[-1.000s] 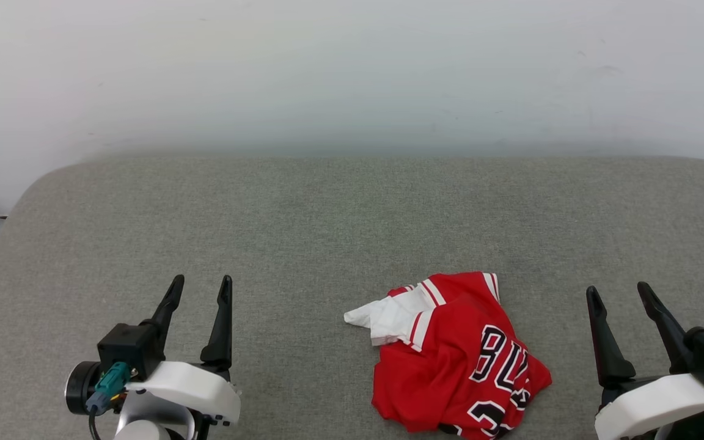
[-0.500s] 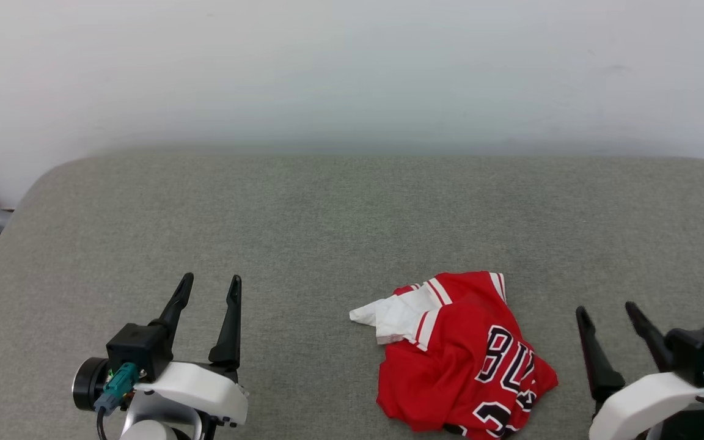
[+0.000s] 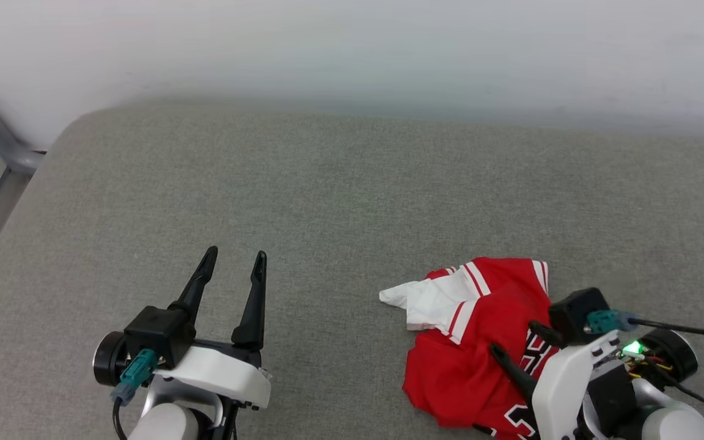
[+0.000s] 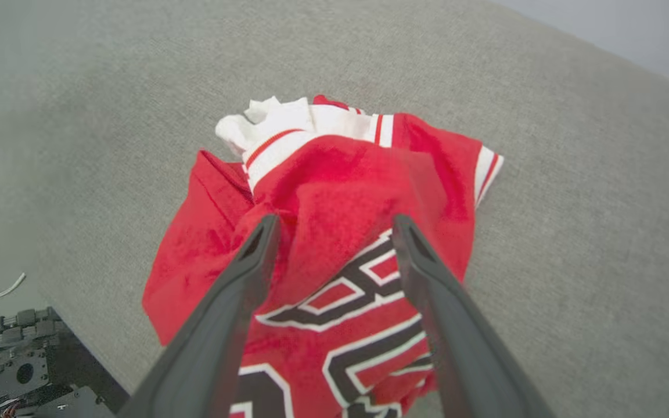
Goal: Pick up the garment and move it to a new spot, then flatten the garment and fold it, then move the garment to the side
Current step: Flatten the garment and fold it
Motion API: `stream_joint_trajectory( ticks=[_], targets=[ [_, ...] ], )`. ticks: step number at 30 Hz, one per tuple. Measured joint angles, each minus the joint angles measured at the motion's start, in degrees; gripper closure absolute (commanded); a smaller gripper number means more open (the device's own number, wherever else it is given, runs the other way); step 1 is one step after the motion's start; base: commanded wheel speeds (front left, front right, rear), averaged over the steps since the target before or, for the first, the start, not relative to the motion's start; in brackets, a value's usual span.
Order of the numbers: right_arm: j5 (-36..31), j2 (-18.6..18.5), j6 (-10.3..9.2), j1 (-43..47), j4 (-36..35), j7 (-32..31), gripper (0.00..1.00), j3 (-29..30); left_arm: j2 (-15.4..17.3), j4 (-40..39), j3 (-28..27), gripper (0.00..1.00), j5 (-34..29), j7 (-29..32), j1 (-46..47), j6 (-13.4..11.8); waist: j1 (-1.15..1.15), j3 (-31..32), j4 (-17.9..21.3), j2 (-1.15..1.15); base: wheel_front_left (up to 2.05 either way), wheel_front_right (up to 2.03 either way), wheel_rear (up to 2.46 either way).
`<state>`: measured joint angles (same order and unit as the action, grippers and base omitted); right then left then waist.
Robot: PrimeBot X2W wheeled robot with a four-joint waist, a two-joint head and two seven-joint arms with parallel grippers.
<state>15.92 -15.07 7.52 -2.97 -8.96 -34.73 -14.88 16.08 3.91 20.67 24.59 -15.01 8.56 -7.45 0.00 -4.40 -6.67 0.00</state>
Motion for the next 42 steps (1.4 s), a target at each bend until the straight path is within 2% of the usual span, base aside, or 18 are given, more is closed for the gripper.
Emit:
stream_joint_trajectory(
  ticks=[6, 12, 13, 14, 15, 19, 24, 29, 35, 40, 41, 42],
  targets=[
    [2.7, -5.9, -0.01, -5.9, 2.8, -3.7, 0.0, -7.1, -1.0, -0.4, -0.7, 0.0, -1.1, 0.0, 1.1, 0.7, 0.0, -3.0, -1.6, 0.0, 0.0, 0.0, 0.0],
    [4.4, -8.3, 0.0, -10.1, 9.8, -4.1, 0.0, -11.3, -2.4, -0.4, -1.7, 0.0, -2.2, 0.0, 2.0, 1.8, 0.0, -5.3, -2.5, 0.0, 0.0, 0.0, 0.0],
    [5.1, -8.3, 0.0, -10.4, 10.9, -3.8, 0.21, -11.6, -2.6, -0.3, -1.9, 0.0, -2.3, 0.0, 2.1, 1.9, 0.0, -5.5, -2.6, 0.0, 0.0, 0.0, 0.0],
    [5.3, -8.3, 0.0, -10.8, 11.9, -3.5, 0.73, -12.1, -2.8, -0.2, -2.0, 0.0, -2.4, 0.0, 2.2, 2.0, 0.01, -5.7, -2.7, 0.0, 0.0, 0.0, 0.0],
    [5.7, -8.3, 0.0, -11.2, 12.4, -2.6, 1.0, -12.2, -3.0, 0.0, -2.1, 0.0, -2.7, 0.0, 2.2, 2.4, 0.01, -5.7, -2.8, 0.0, 0.0, 0.0, 0.0],
    [5.8, -7.1, 0.0, -13.4, 13.3, 2.4, 1.0, -10.5, -3.5, 0.8, -2.8, 0.0, -3.2, 0.0, 2.1, 2.5, 0.0, -5.4, -2.5, 0.0, 0.0, 0.0, 0.0],
    [4.1, -3.0, 0.0, -14.5, 13.8, 9.1, 1.0, -3.8, -3.8, 1.9, -3.4, 0.0, -3.7, -0.1, 1.4, 2.9, 0.0, -4.3, -1.5, 0.0, 0.0, 0.0, 0.0],
    [2.4, 1.4, -0.01, -12.1, 16.0, 13.5, 1.0, 8.8, -4.0, 2.5, -3.6, 0.0, -3.7, -0.1, 1.2, 3.4, 0.0, -2.9, -0.4, 0.0, 0.0, 0.0, 0.0],
    [2.3, 9.1, -0.01, -4.1, 20.3, 17.5, 1.0, 25.8, -3.9, 3.0, -3.7, 0.0, -3.7, -0.1, 0.7, 3.5, 0.0, -2.0, 0.6, 0.0, 0.0, 0.0, 0.0],
    [3.5, 11.7, -0.01, 0.8, 25.6, 20.0, 1.0, 32.3, -3.8, 3.6, -3.9, 0.0, -3.3, -0.1, 0.1, 3.5, 0.0, -1.7, 1.3, 0.0, 0.0, 0.0, 0.0],
    [3.7, 11.8, -0.01, 1.5, 26.5, 20.5, 0.72, 32.5, -3.7, 3.6, -3.9, 0.0, -3.2, -0.1, 0.1, 3.5, 0.0, -1.6, 1.4, 0.0, 0.0, 0.0, 0.0],
    [3.9, 11.9, -0.01, 1.9, 27.2, 21.3, 0.51, 32.5, -3.7, 3.7, -3.9, 0.0, -3.2, -0.1, 0.0, 3.4, -0.01, -1.5, 1.5, 0.0, 0.0, 0.0, 0.0]
  ],
)
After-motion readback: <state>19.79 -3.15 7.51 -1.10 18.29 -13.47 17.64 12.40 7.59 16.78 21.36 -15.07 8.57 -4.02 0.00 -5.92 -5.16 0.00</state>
